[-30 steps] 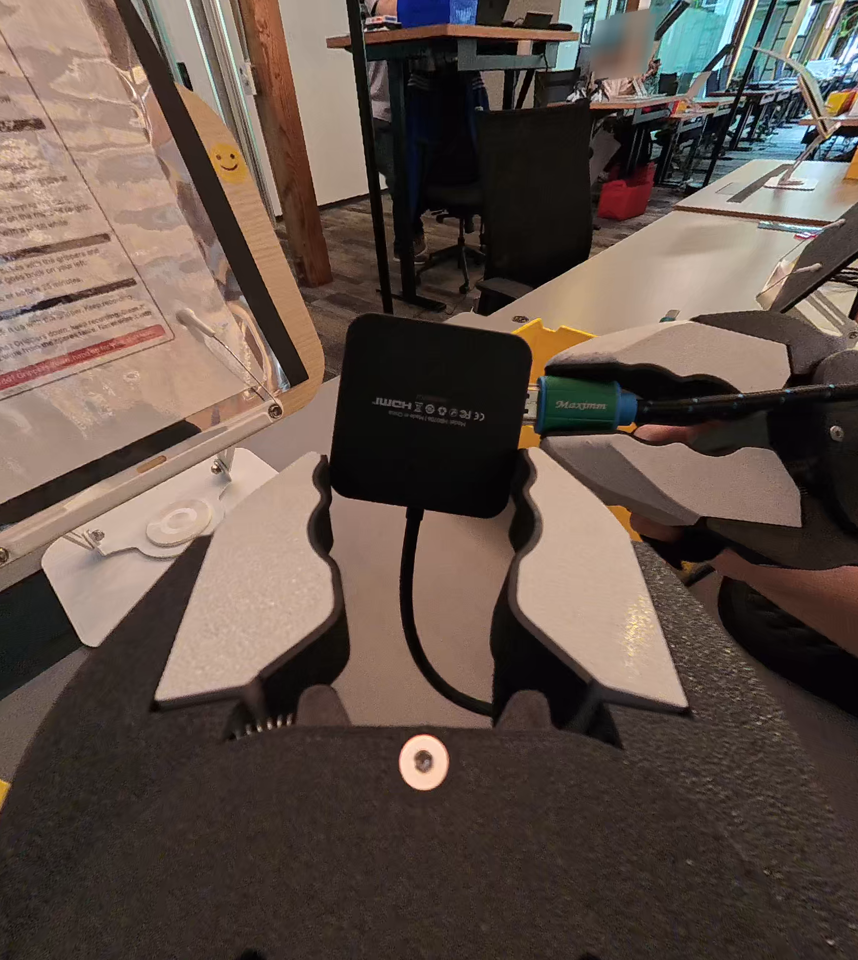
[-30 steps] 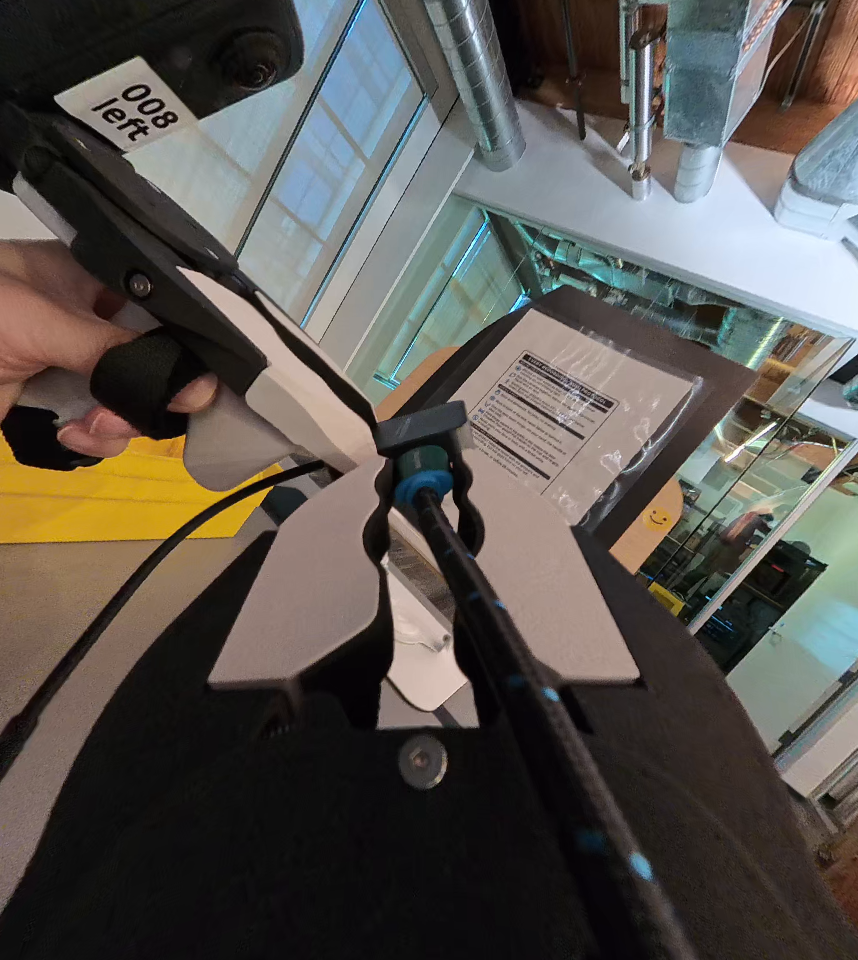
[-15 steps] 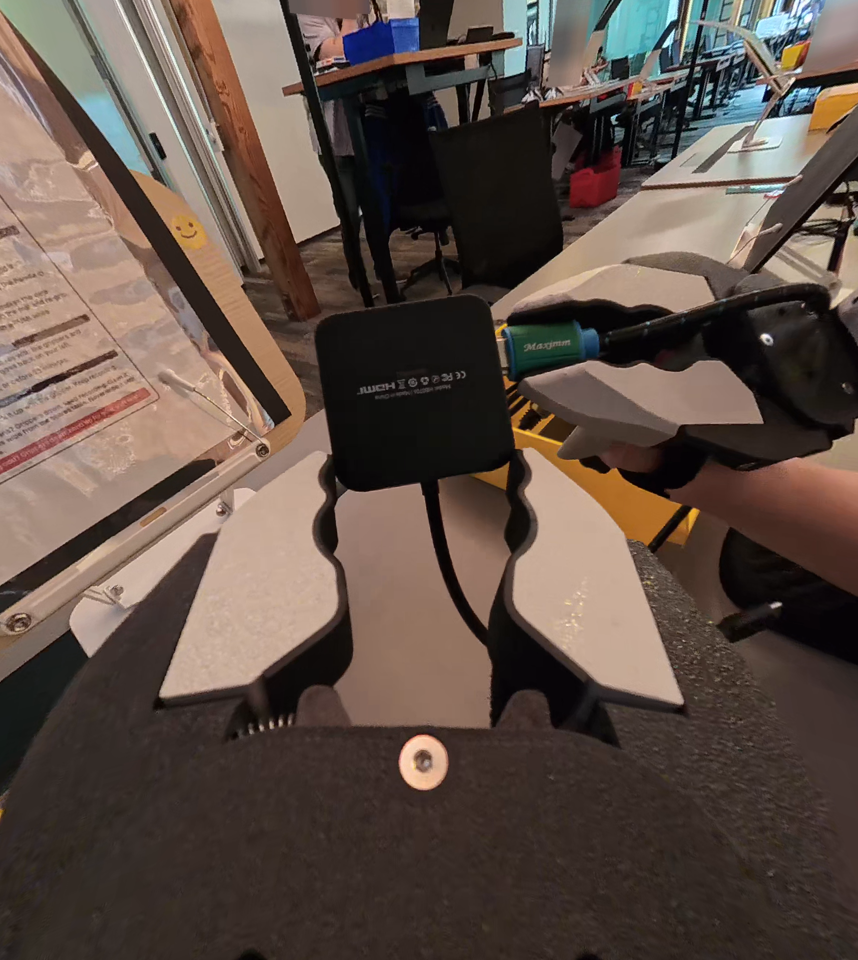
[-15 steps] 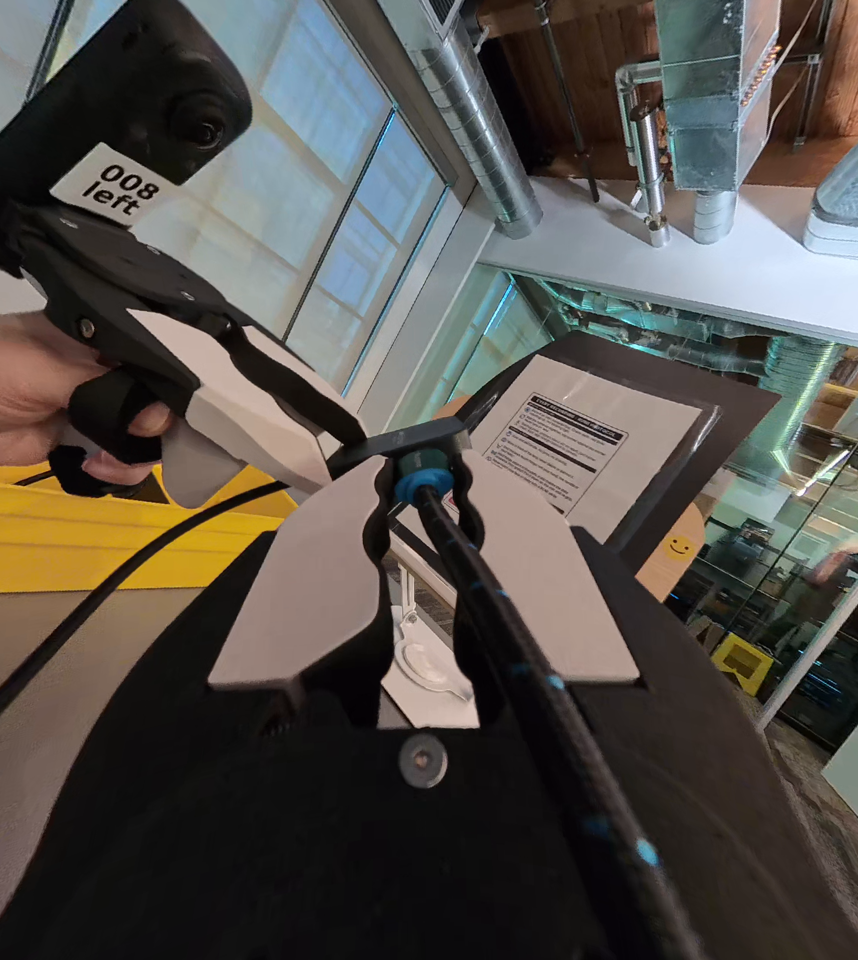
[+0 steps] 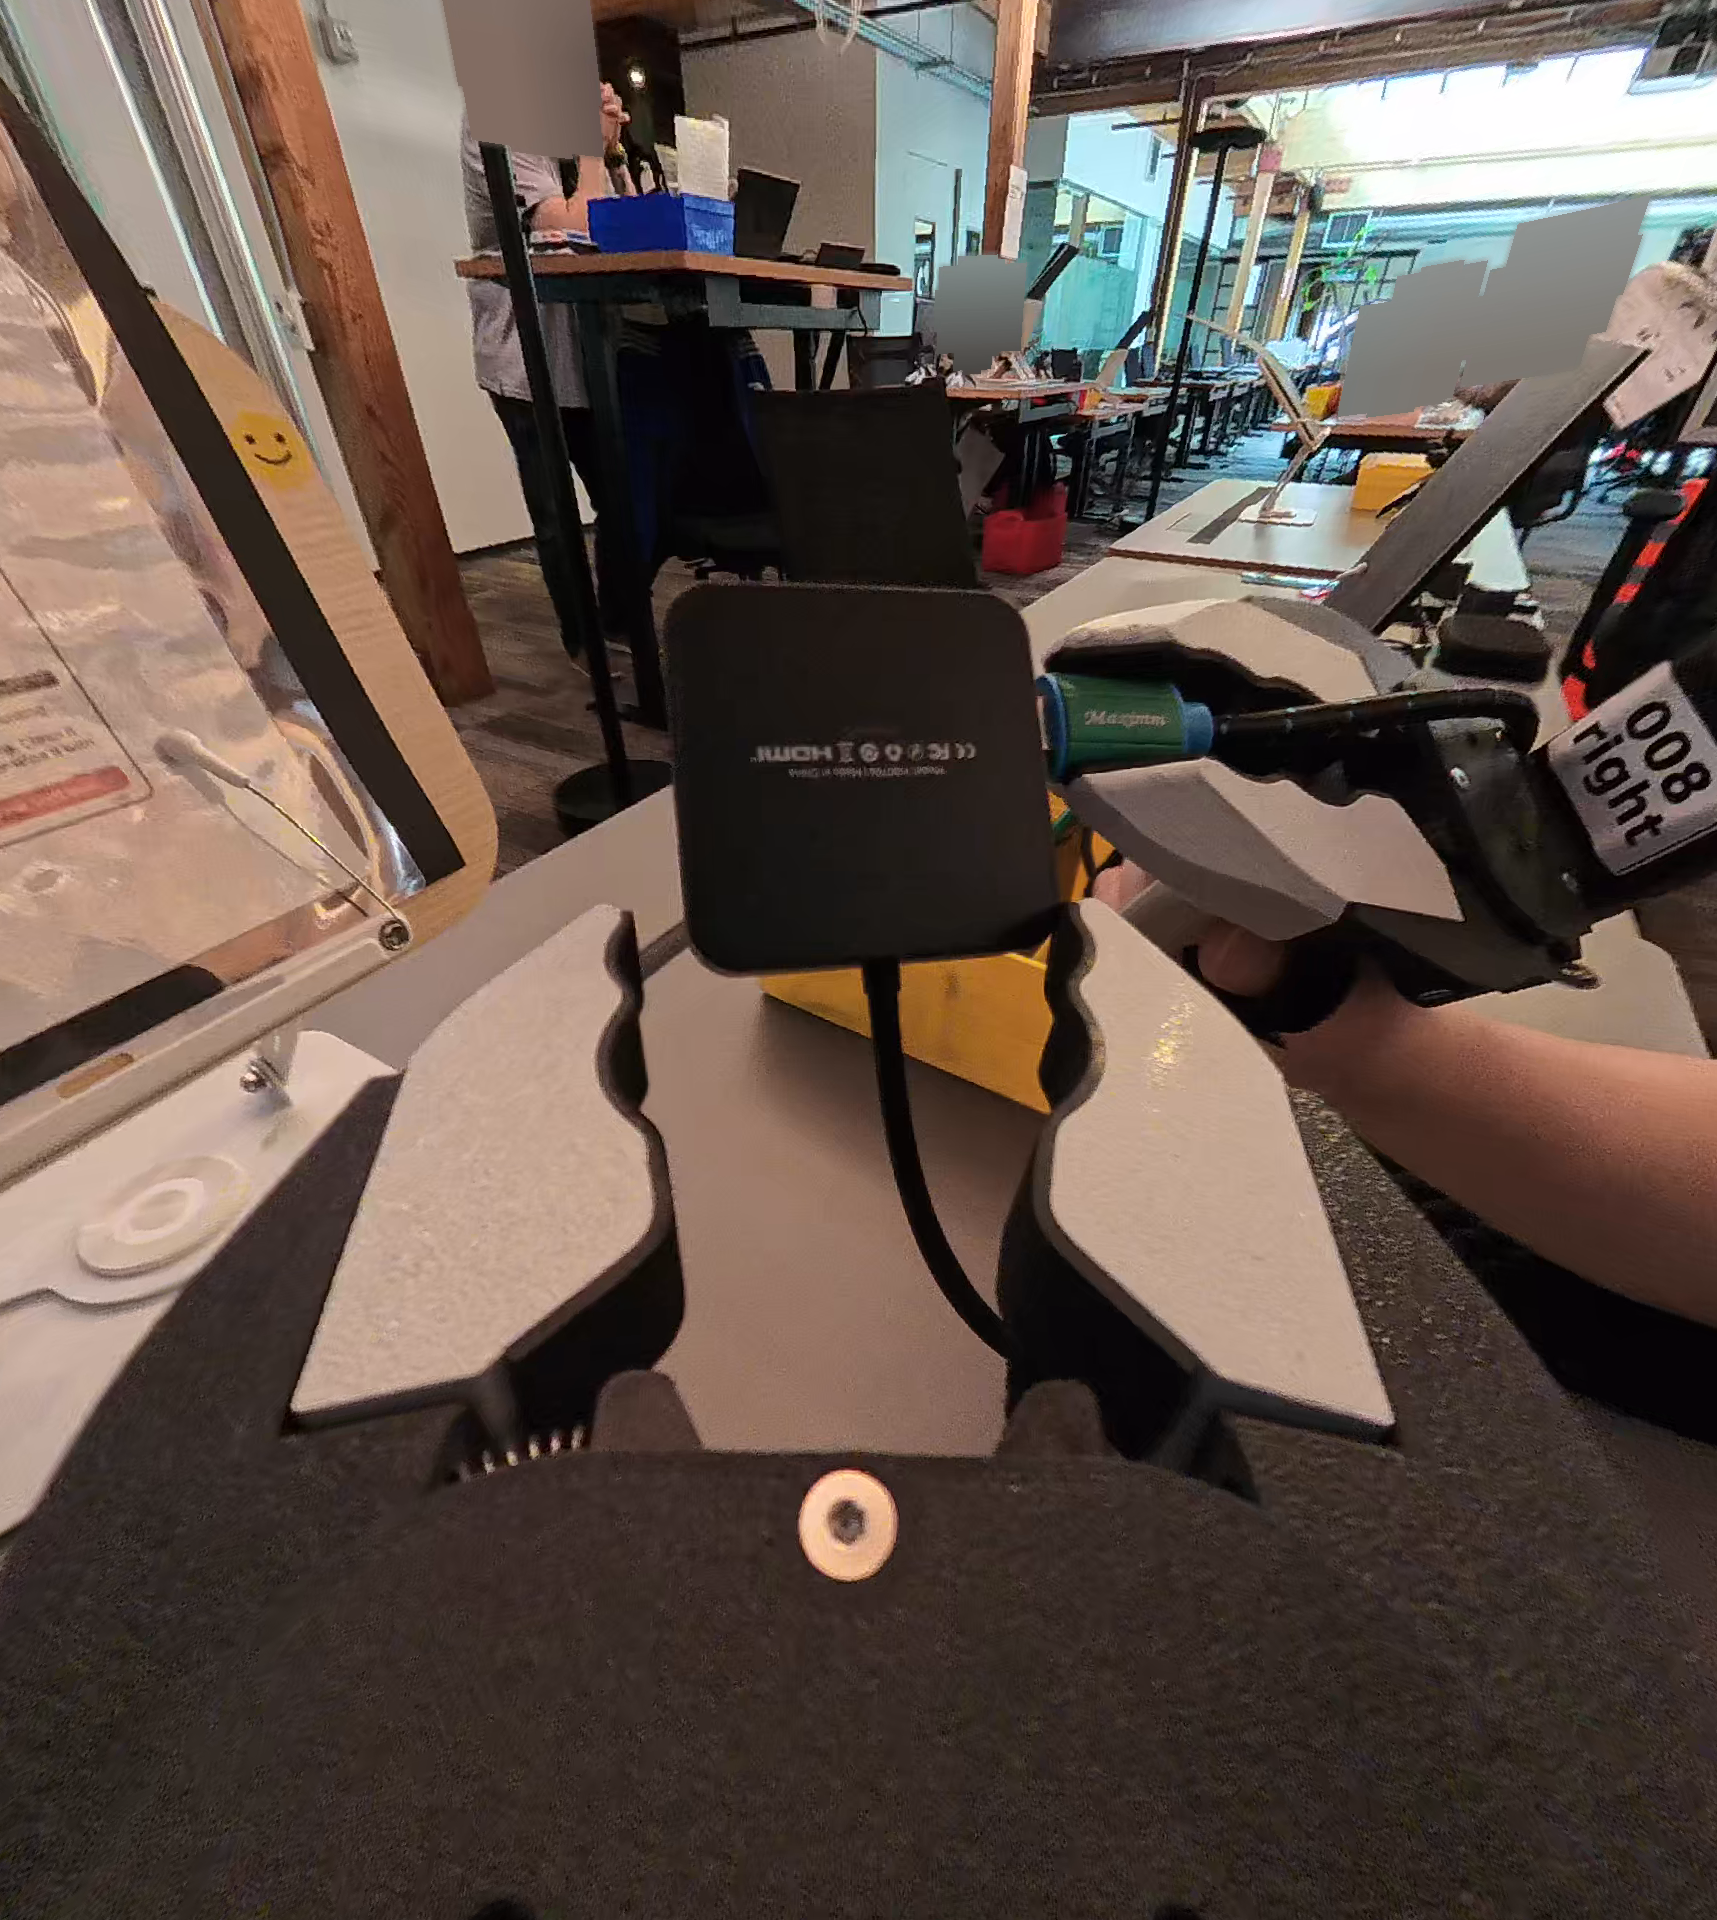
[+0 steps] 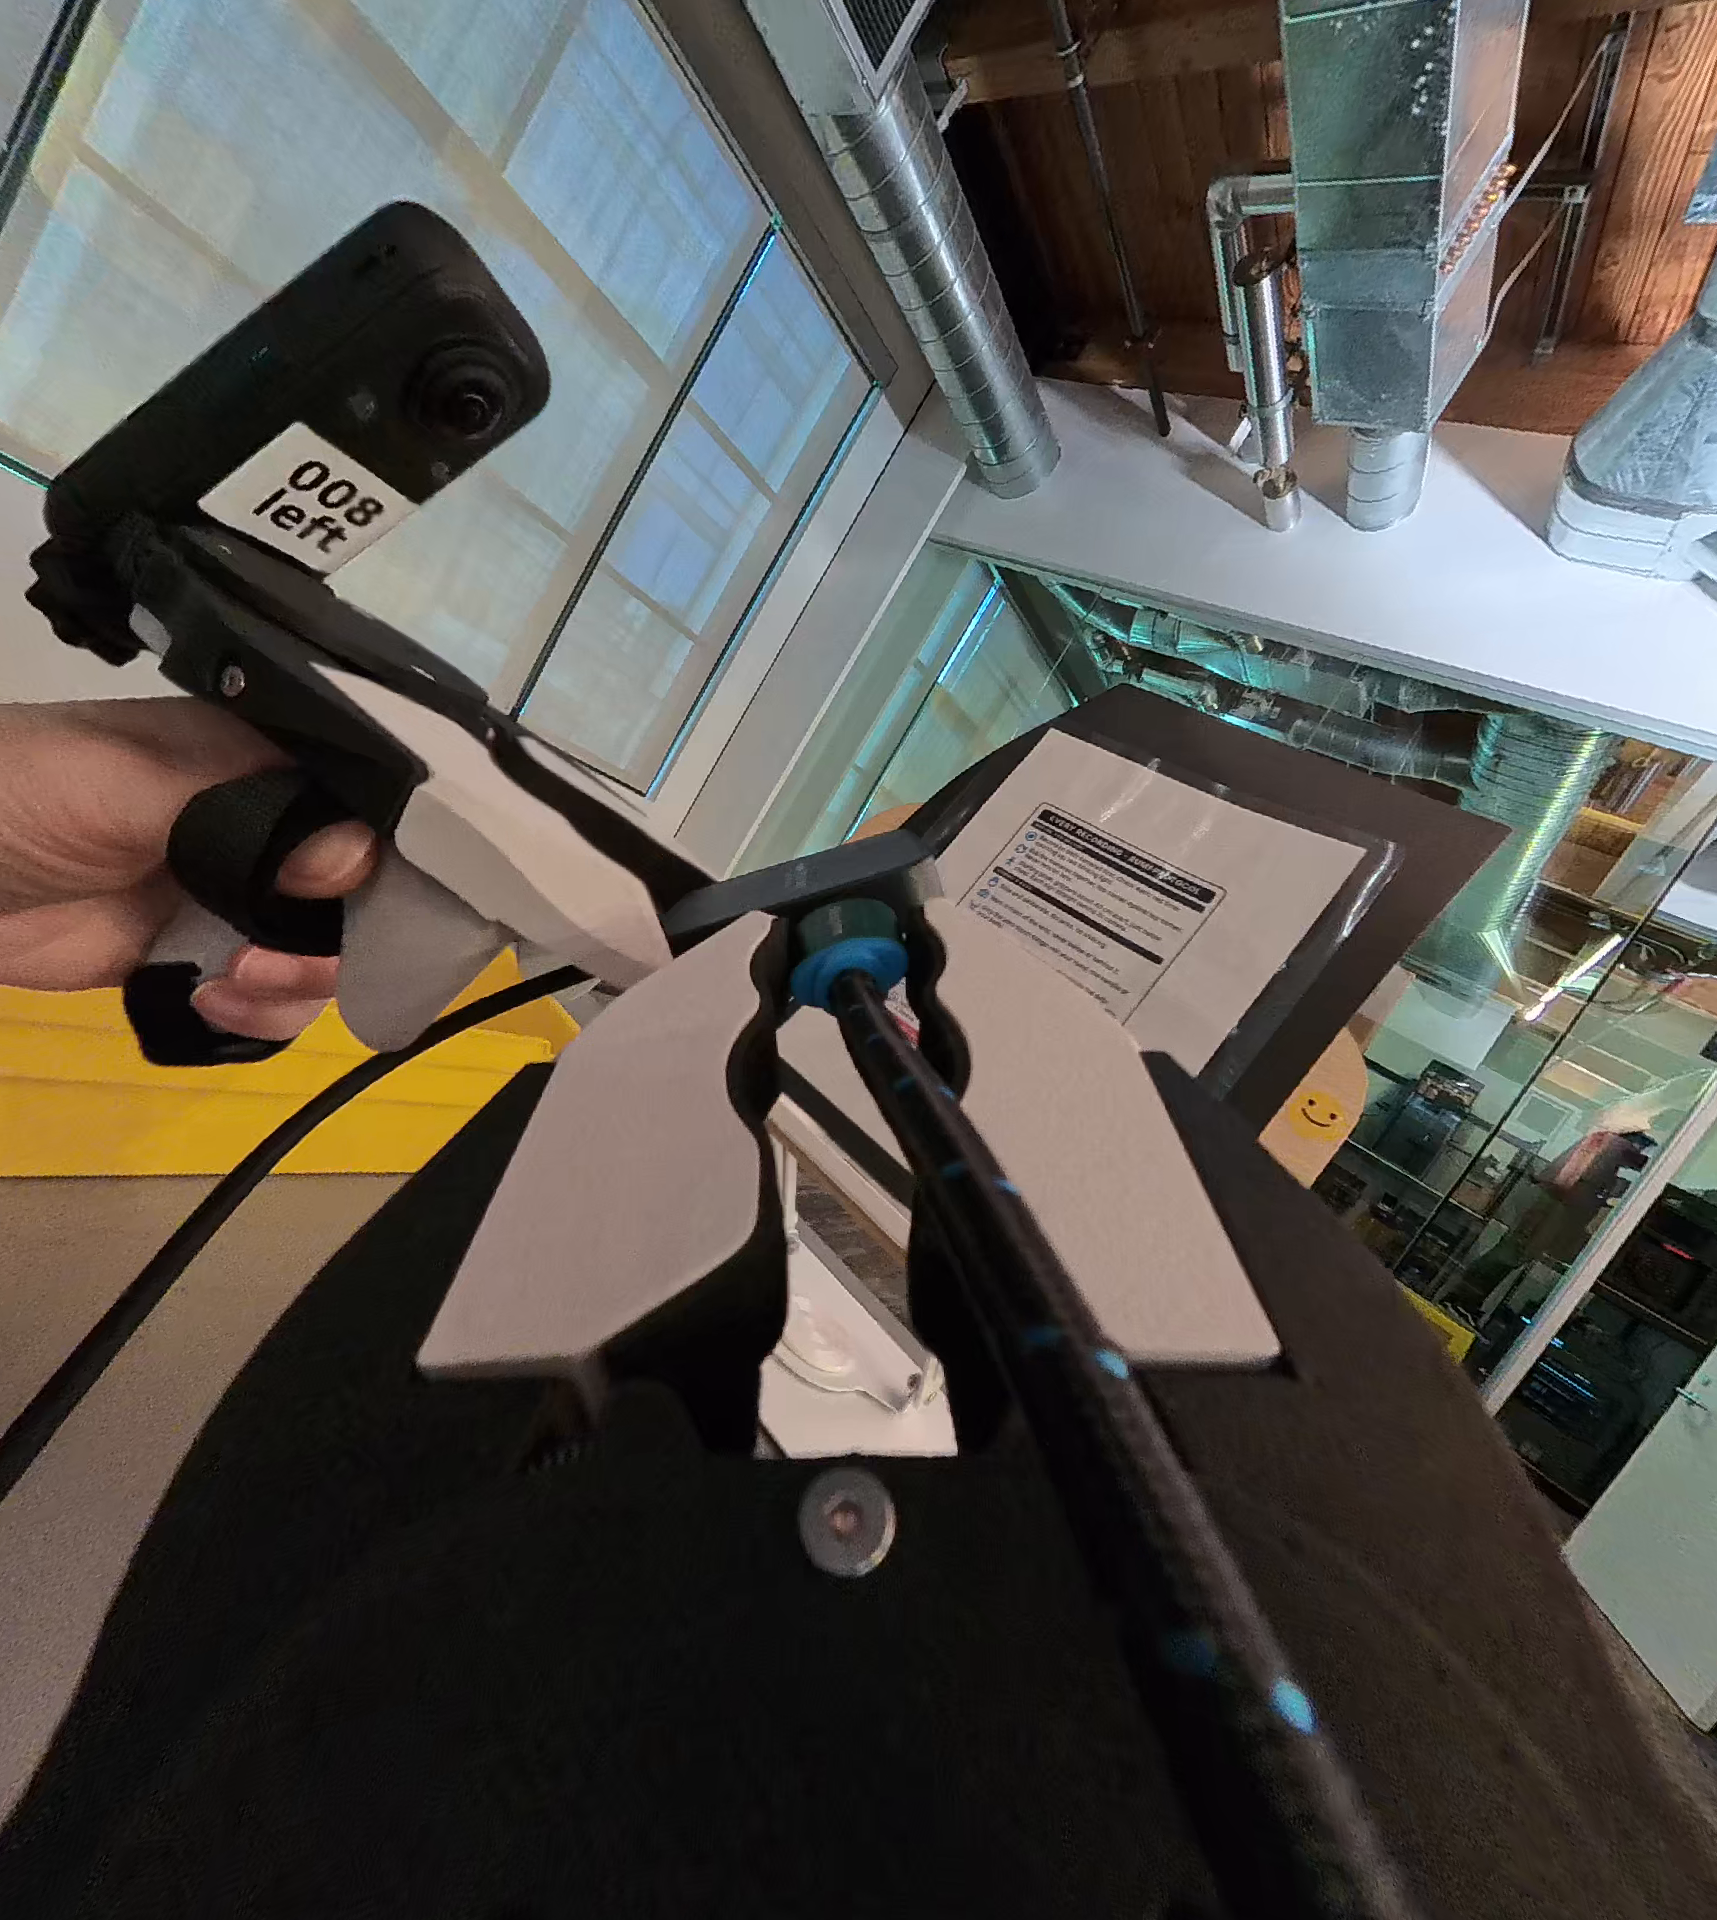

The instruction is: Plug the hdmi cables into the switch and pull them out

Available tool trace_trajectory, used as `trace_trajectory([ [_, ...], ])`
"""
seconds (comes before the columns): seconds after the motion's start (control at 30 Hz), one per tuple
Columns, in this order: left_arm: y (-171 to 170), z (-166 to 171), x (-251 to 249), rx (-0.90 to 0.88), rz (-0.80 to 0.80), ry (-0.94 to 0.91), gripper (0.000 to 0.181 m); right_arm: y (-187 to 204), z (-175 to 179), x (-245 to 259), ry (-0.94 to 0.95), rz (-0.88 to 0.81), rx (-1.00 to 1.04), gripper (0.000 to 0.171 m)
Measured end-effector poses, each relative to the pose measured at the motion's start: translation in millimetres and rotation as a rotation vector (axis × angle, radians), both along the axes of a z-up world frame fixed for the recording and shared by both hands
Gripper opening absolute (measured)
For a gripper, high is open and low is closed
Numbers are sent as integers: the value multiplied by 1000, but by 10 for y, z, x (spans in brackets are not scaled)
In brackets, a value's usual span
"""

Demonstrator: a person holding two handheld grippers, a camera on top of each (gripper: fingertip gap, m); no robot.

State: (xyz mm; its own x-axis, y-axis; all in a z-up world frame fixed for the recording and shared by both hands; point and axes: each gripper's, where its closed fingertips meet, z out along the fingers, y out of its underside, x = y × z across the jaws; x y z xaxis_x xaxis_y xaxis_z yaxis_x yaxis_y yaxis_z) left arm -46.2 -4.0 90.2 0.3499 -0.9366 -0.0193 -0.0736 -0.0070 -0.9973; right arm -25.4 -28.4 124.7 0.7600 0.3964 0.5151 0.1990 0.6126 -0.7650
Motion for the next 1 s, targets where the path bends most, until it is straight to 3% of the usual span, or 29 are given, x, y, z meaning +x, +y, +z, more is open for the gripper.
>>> trace_trajectory([
  [0.03, -5, -1, 1, 31, 5, 13, 74, -1, -9, -10, -1, 6, -3, 21],
  [0.27, 19, -8, -7, 258, 120, 108, 72, -19, -36, -75, -6, 27, -5, 21],
  [1.0, -72, -2, -86, 218, 82, 171, 71, -94, -19, -145, -1, 76, -6, 22],
])
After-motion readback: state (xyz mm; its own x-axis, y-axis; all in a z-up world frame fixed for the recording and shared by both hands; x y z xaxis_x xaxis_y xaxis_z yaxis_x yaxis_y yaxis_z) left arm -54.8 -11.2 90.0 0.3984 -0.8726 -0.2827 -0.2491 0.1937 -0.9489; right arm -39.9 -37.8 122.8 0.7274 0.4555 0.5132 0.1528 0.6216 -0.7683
